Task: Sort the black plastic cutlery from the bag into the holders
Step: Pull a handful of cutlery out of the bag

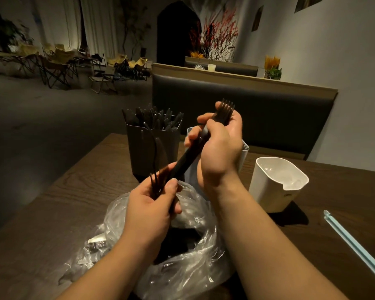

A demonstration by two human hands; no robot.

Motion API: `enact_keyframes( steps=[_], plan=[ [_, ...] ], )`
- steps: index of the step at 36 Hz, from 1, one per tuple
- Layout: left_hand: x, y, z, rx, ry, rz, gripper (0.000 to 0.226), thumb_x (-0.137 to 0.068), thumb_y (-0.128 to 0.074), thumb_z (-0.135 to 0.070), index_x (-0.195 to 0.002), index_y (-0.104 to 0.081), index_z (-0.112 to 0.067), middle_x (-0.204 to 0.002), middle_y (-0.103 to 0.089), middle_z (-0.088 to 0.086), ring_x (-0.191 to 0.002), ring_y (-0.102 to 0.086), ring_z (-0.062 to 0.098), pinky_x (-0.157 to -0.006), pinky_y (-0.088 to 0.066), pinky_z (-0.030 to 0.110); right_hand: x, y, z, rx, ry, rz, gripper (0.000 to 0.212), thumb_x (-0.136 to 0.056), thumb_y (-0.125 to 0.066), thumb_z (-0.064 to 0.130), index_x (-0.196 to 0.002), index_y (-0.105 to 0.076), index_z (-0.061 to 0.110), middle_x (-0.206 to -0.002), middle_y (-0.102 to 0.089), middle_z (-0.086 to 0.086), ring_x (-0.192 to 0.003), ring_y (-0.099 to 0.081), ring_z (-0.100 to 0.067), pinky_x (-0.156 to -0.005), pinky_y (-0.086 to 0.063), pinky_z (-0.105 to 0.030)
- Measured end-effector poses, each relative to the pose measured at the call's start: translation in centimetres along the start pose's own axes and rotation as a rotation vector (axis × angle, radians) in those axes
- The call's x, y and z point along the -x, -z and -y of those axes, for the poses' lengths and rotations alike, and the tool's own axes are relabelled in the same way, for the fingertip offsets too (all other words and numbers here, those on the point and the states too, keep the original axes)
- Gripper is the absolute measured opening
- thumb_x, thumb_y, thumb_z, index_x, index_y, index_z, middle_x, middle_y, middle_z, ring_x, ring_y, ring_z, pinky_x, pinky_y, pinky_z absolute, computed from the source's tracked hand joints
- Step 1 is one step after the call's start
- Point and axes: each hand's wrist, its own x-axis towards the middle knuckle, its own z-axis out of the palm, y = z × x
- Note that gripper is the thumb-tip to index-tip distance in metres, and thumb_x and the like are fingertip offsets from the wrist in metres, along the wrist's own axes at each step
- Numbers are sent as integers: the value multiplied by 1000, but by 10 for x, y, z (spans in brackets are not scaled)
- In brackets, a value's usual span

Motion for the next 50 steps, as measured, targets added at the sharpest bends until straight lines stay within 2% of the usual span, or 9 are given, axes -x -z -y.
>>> enact_keyframes(
  steps=[4,8,14,19,24,29,38,42,50],
  plan=[
    [-3,2,1,-5,-59,-64,25,-99,-56,-7,-108,-70,-26,-57,-56,-1,-49,-49,10,-48,-41,23,-6,6,4,388,-54,102,20,-105,-43,13,-123,-43,22,-104,-60,1,-87,-70,-11,-77,-60,-31],
    [-4,4,2,-12,-103,-80,25,-99,-56,-7,-104,-69,-27,-53,-54,-2,-48,-50,10,-48,-42,22,-8,11,12,727,36,183,13,-104,-48,27,-116,-47,23,-88,-57,8,-72,-58,13,-57,-48,-9],
    [0,3,3,-79,-226,-84,28,-98,-56,-5,-106,-68,-29,-57,-58,-2,-49,-52,9,-49,-45,19,5,-1,8,375,-231,42,30,-104,-49,36,-127,-47,16,-97,-73,-4,-61,-54,-5,-46,-42,-17],
    [-3,6,6,-116,-227,-96,31,-98,-57,-6,-107,-69,-33,-65,-64,0,-51,-53,11,-51,-48,22,12,-8,-2,501,-222,75,23,-102,-48,41,-112,-50,21,-100,-71,1,-85,-58,-21,-69,-47,-35],
    [-3,6,2,-108,-216,-81,28,-93,-60,-12,-110,-71,-33,-73,-69,0,-54,-55,10,-54,-49,20,9,-4,11,412,-314,109,32,-107,-41,31,-115,-52,2,-76,-60,-5,-38,-46,-5,-35,-35,-15],
    [1,1,-1,-37,-129,-4,31,-85,-63,-24,-108,-73,-40,-97,-75,4,-58,-61,14,-59,-55,26,-9,11,43,315,-192,50,14,-107,-44,24,-103,-50,12,-73,-61,0,-41,-41,-6,-35,-32,-16],
    [-2,2,-5,63,177,133,25,-101,-51,-18,-116,-70,-23,-66,-49,0,-49,-38,8,-42,-28,19,-44,65,68,425,140,-170,11,-108,-41,26,-103,-50,23,-73,-61,8,-55,-52,-2,-50,-40,-17],
    [-1,4,-7,93,230,204,31,-101,-44,-14,-120,-68,-18,-69,-48,3,-55,-33,13,-57,-13,33,-50,74,61,491,122,-143,12,-108,-40,26,-100,-49,25,-76,-59,6,-63,-54,-3,-57,-42,-18],
    [-7,5,-8,32,227,224,39,-99,-38,0,-125,-62,-16,-69,-52,6,-55,-40,16,-50,-28,28,-50,68,43,494,-112,-36,22,-108,-37,36,-104,-53,21,-71,-56,0,-52,-46,-8,-43,-39,-18]
  ],
)
